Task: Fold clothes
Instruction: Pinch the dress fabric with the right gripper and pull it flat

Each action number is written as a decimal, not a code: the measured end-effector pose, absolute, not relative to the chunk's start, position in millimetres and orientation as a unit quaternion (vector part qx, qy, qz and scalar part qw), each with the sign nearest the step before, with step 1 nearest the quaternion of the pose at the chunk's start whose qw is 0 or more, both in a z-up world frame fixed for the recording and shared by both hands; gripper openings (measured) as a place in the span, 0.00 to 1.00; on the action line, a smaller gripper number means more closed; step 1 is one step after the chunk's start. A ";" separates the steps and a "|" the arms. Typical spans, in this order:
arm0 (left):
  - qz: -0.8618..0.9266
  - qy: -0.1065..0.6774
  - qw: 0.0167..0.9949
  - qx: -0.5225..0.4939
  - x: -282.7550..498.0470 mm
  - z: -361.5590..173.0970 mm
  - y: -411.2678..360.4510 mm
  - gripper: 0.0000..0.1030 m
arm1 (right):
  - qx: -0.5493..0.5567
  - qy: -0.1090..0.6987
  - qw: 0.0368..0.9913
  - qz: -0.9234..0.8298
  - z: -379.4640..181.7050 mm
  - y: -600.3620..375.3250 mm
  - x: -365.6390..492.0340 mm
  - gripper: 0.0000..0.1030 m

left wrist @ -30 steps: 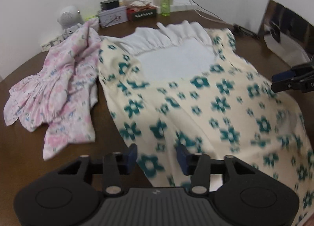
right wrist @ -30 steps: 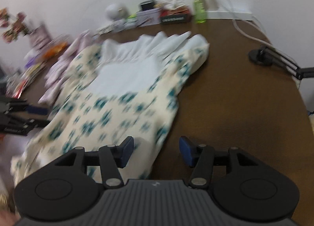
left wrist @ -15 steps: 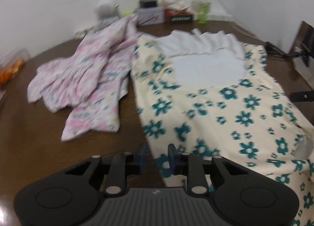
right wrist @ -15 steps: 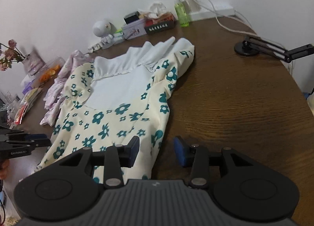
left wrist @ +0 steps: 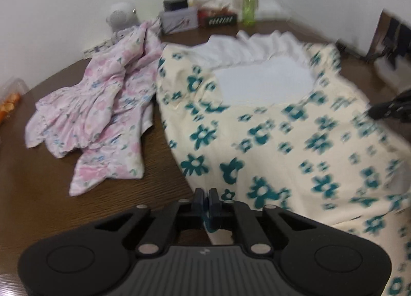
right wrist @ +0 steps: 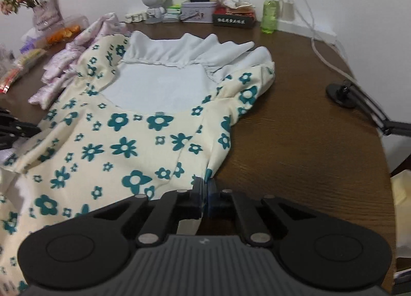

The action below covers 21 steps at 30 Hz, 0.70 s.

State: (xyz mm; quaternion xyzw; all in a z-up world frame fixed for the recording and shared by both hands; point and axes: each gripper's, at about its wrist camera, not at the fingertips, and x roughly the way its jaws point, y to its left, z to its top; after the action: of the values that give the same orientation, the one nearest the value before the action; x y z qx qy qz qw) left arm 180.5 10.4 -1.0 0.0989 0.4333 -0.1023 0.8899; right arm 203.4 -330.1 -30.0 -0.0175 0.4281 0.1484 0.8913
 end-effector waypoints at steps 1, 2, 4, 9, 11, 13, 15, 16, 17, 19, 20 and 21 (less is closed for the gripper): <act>-0.110 0.426 0.894 0.085 176.9 3.0 13.3 0.16 | -0.006 0.425 0.893 0.149 -27.8 -332.2 200.8 0.13; -0.116 0.417 0.898 0.077 171.0 8.1 16.7 0.30 | 0.005 0.416 0.897 0.149 -23.3 -334.2 194.9 0.18; -0.149 0.396 0.902 0.089 153.8 16.2 16.1 0.46 | 0.014 0.396 0.903 0.164 -12.1 -334.7 175.4 0.32; -0.212 0.395 0.880 0.156 120.8 12.6 2.9 0.52 | -0.020 0.391 0.890 0.234 -0.8 -310.0 124.0 0.44; -0.211 0.402 0.870 0.191 117.1 1.8 -8.0 0.52 | -0.043 0.397 0.879 0.260 -1.3 -294.4 105.9 0.52; -0.199 0.406 0.866 0.214 117.3 -6.5 -15.9 0.37 | -0.065 0.403 0.868 0.284 -3.2 -278.2 90.5 0.56; -0.181 0.408 0.866 0.224 118.6 -11.6 -20.3 0.03 | -0.101 0.419 0.856 0.284 -13.4 -260.9 85.1 0.46; -0.172 0.409 0.866 0.229 119.2 -14.1 -22.4 0.02 | -0.121 0.430 0.850 0.280 -18.7 -256.7 81.8 0.19; -0.163 0.405 0.870 0.231 116.4 -11.8 -17.4 0.02 | -0.134 0.439 0.843 0.280 -22.5 -257.5 77.4 0.09; -0.143 0.395 0.876 0.236 110.8 -7.2 -7.3 0.02 | -0.145 0.448 0.839 0.273 -22.3 -266.4 69.0 0.05; -0.136 0.398 0.877 0.234 109.9 -5.1 -2.2 0.02 | -0.149 0.451 0.838 0.269 -20.8 -272.2 64.9 0.05; -0.132 0.401 0.877 0.230 108.5 -4.7 3.7 0.02 | -0.153 0.454 0.837 0.264 -19.2 -278.1 60.7 0.05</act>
State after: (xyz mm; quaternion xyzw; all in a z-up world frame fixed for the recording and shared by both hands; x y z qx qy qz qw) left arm 108.5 3.7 -4.7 0.2301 0.4007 -0.1322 0.8769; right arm 60.7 -278.1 -19.2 -0.1527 0.4542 0.2638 0.8371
